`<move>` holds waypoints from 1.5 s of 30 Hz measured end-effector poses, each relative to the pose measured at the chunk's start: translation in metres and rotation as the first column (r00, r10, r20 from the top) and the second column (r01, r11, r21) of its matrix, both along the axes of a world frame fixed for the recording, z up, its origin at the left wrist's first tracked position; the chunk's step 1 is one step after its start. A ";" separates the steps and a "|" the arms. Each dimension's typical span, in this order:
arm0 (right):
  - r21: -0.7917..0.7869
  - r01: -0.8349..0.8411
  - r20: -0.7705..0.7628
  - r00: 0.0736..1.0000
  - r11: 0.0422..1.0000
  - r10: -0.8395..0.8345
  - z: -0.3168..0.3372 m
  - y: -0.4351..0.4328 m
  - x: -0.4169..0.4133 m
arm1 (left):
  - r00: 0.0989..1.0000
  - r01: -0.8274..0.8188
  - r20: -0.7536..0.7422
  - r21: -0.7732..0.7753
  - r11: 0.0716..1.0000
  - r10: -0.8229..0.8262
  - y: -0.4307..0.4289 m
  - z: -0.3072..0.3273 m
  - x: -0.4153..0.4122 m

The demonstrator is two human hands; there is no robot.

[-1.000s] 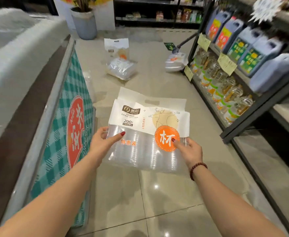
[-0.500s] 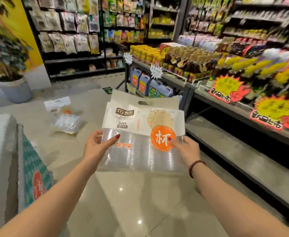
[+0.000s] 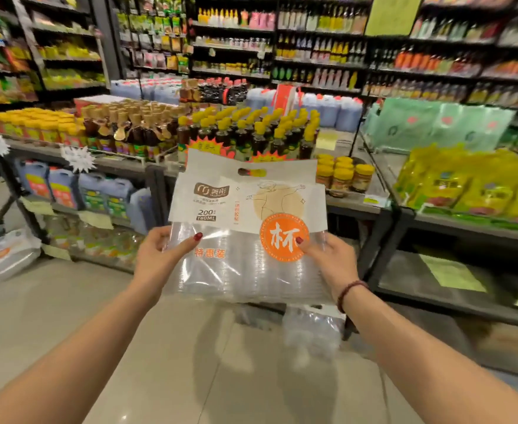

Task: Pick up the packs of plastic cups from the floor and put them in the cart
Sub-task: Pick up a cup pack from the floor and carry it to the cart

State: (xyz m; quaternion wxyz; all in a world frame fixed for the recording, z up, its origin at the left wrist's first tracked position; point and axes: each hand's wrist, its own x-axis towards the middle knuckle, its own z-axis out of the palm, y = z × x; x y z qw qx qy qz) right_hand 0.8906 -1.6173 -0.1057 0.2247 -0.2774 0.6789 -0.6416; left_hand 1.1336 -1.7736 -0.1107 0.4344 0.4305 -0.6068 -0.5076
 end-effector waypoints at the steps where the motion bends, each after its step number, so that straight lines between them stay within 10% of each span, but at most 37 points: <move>1: -0.002 0.052 -0.022 0.998 0.999 -0.052 0.002 0.020 -0.018 | 0.998 0.054 0.009 -0.012 0.998 -0.054 0.006 0.003 -0.025; 23: -0.038 0.827 -0.113 0.555 0.561 -0.824 0.023 0.528 -0.313 | 0.584 0.811 -0.007 -0.020 0.584 -0.812 0.396 0.037 -0.536; 45: 0.000 1.000 0.001 0.026 0.026 -1.000 0.002 0.664 -0.535 | 0.052 0.998 0.059 0.036 0.054 -0.997 0.567 0.032 -0.923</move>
